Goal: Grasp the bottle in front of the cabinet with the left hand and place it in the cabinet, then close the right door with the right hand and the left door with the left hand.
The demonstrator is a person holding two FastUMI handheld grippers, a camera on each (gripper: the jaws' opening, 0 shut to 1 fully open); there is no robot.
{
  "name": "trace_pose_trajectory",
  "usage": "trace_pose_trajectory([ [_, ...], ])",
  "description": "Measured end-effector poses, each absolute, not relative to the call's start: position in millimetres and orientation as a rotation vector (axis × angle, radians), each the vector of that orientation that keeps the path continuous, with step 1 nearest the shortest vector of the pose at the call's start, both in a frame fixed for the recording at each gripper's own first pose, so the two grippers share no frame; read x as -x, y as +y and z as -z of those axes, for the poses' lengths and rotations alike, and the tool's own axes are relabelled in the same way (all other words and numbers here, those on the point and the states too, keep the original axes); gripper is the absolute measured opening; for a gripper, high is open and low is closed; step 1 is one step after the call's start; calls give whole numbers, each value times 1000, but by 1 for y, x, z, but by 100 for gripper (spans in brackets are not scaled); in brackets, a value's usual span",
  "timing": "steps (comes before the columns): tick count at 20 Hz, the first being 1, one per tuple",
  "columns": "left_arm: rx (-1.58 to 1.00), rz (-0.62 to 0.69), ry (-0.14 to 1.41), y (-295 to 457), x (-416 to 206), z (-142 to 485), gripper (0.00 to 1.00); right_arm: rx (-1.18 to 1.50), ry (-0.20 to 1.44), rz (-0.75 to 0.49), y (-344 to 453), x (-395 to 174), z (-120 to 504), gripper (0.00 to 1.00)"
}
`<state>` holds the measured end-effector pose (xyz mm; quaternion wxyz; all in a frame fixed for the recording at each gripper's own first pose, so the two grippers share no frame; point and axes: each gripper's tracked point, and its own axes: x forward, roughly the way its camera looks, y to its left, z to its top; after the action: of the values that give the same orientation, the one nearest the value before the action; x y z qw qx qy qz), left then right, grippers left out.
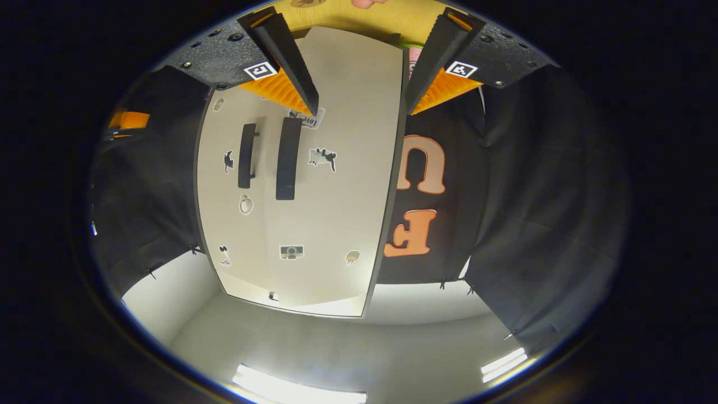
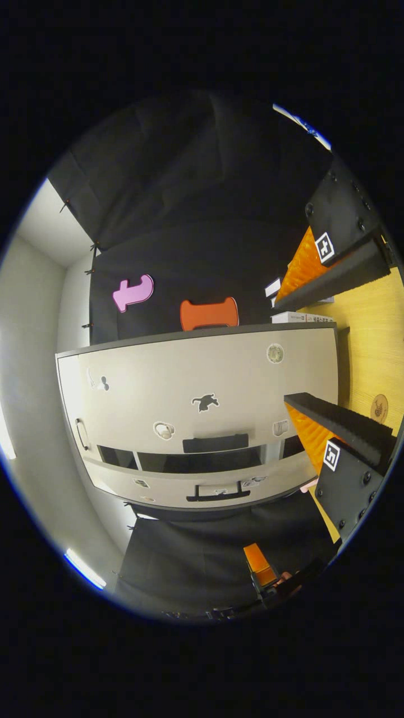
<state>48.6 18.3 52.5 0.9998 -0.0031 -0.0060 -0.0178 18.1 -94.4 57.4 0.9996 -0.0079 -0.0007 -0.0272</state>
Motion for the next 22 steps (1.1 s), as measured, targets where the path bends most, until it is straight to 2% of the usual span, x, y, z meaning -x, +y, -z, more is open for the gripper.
trace_pose_trajectory([
  [1,29,32,-6,18,-42,-47,91,13,0,33,-86,-19,-56,98],
  [2,56,32,-1,18,-35,-42,97,14,1,16,-80,-19,-54,98],
  [3,77,30,4,18,-29,-37,94,20,1,5,-75,-19,-52,98],
  [4,89,22,9,20,-23,-32,97,30,1,1,-73,-18,-50,98],
  [9,53,-46,28,38,-3,-14,91,67,-18,1,-59,-14,-40,98],
  [11,25,-71,21,43,5,-11,94,69,-31,10,-57,-11,-39,98],
  [12,14,-74,23,42,8,-9,90,68,-41,13,-57,-9,-40,98],
  [13,6,-74,28,42,9,-8,94,65,-50,15,-57,-7,-41,98],
  [15,8,-72,29,41,13,-6,94,62,-58,19,-59,-5,-41,98],
  [16,14,-71,28,40,14,-7,97,62,-57,24,-61,-4,-41,98],
  [22,7,-71,20,37,17,-13,97,34,-56,36,-65,-2,-40,98],
])
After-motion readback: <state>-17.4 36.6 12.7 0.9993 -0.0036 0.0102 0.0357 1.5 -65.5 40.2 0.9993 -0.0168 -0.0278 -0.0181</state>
